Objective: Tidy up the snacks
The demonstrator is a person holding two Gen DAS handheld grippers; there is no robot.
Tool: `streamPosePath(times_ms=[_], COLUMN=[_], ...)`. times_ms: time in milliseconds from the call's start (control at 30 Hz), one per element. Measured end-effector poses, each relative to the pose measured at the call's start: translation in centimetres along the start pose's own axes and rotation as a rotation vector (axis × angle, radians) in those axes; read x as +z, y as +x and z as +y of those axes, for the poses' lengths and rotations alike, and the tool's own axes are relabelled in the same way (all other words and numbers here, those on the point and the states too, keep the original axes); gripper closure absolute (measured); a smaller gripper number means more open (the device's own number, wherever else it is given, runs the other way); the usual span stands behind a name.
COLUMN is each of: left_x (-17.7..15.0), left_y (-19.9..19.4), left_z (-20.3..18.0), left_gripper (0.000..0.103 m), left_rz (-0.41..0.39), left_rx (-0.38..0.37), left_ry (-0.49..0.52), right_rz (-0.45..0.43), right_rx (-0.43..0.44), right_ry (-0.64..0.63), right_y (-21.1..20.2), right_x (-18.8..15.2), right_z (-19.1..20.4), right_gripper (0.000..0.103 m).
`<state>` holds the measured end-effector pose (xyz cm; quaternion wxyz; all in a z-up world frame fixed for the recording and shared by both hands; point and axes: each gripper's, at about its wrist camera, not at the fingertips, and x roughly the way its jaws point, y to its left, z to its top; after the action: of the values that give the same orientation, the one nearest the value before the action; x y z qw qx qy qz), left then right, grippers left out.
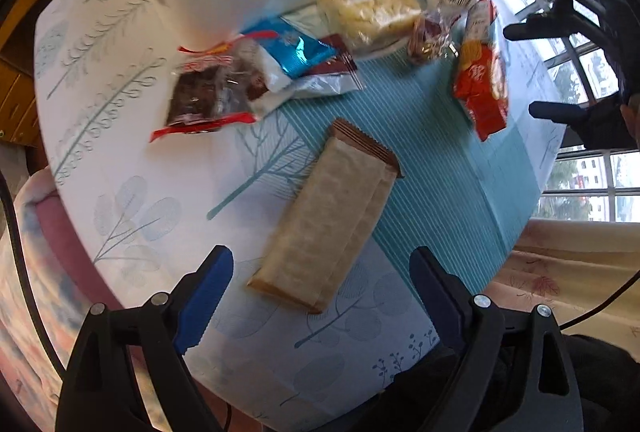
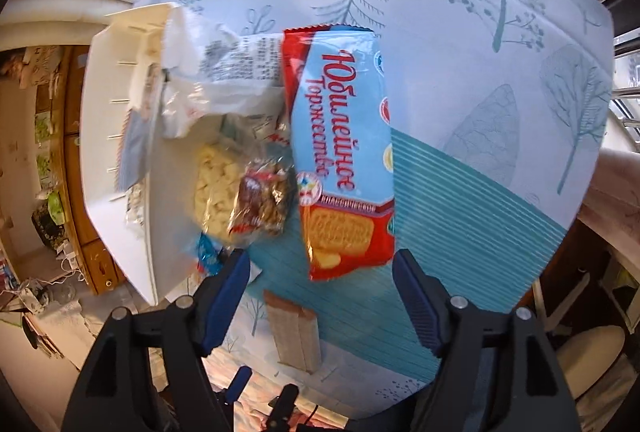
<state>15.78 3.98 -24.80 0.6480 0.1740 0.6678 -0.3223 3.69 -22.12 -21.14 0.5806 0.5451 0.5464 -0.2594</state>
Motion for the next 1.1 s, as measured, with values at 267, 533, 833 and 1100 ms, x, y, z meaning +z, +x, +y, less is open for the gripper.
streamPosePath(times_ms=[267, 533, 833, 1100], left_x=[1.0, 2.1, 2.5, 3.2], left_y=[2.9, 4.6, 6.4, 7.5], left_z=[0.6, -0.2, -1.2, -3.6], left_gripper=[0.014, 0.014, 0.010, 0.013], left_rz=[0.063, 0.095, 0.096, 0.106], left_rx=[0.006, 0.022, 0.056, 0.155], left_ry=[-0.088, -0.119, -0.137, -0.121], right_rz=[0.056, 0.085, 0.096, 0.099], right_rx=[-0.060, -0.124, -0.184, -0.169], right_ry=[-0.014, -0.049, -0.066, -0.106], right_y=[2.3, 3.7, 4.9, 5.2], right_x=[3.0, 4.6, 6.6, 7.2], right_z=[0.5, 1.4, 0.8, 0.9], right_gripper=[0.029, 0.029, 0.029, 0.041])
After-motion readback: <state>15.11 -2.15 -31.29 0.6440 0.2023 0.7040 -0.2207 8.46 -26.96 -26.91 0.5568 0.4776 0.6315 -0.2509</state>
